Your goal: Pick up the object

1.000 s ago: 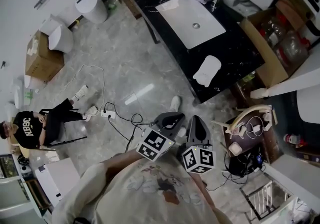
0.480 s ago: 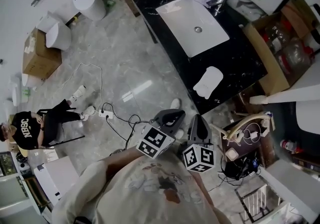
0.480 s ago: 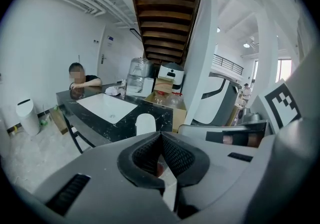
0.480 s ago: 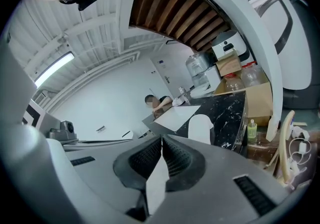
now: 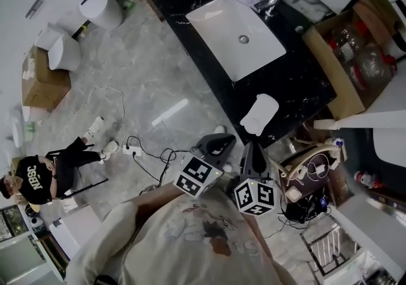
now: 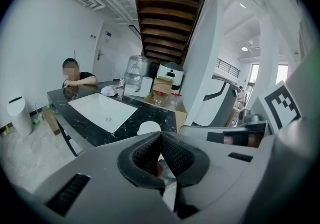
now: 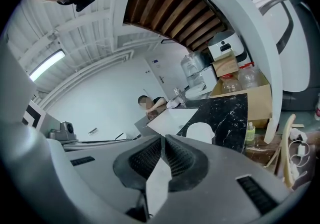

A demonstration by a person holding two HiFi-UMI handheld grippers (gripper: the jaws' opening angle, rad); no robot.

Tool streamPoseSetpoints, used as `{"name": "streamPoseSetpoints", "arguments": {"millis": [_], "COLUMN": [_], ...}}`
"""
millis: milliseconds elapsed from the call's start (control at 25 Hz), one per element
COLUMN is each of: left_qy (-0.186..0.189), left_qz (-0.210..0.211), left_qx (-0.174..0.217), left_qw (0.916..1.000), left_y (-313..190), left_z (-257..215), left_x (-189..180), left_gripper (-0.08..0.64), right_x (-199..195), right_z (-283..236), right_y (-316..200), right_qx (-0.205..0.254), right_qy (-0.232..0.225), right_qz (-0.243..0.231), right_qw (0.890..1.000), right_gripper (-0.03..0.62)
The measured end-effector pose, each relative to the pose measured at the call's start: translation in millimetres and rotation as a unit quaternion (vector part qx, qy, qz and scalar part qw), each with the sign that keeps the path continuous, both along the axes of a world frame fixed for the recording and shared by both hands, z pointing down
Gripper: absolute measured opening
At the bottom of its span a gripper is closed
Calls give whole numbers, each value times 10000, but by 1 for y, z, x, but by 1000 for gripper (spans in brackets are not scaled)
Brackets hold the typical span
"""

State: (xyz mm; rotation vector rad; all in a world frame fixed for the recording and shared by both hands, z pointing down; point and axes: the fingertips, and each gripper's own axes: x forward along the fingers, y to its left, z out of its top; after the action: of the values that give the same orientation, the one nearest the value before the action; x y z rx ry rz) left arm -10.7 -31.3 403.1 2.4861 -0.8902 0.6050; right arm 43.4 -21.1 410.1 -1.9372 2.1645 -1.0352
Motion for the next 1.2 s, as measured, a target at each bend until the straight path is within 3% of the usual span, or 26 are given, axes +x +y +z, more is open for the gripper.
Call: {"name": "streamPoseSetpoints", "arguments": {"millis": [640, 840, 1200], "left_qy": [315, 316, 180], "left_qz": [597, 938, 1132], "left_qx": [-48, -68, -124], "left_qw": [9977, 9951, 9933], "left_y": [-82, -88, -94], "left_z": [6, 12, 15], "left_x": [0, 0, 6], "left_gripper": [8, 8, 8], "right_x": [0, -8, 1], "right_z": [4, 7, 11], "right_y": [-72, -80, -82], "right_qx": [-64, -63, -184], "right_qy": [474, 470, 448], "right_qz": [651, 860, 1068], "right_qw": [9967, 9952, 9931], "right_gripper": [20, 20, 20]}}
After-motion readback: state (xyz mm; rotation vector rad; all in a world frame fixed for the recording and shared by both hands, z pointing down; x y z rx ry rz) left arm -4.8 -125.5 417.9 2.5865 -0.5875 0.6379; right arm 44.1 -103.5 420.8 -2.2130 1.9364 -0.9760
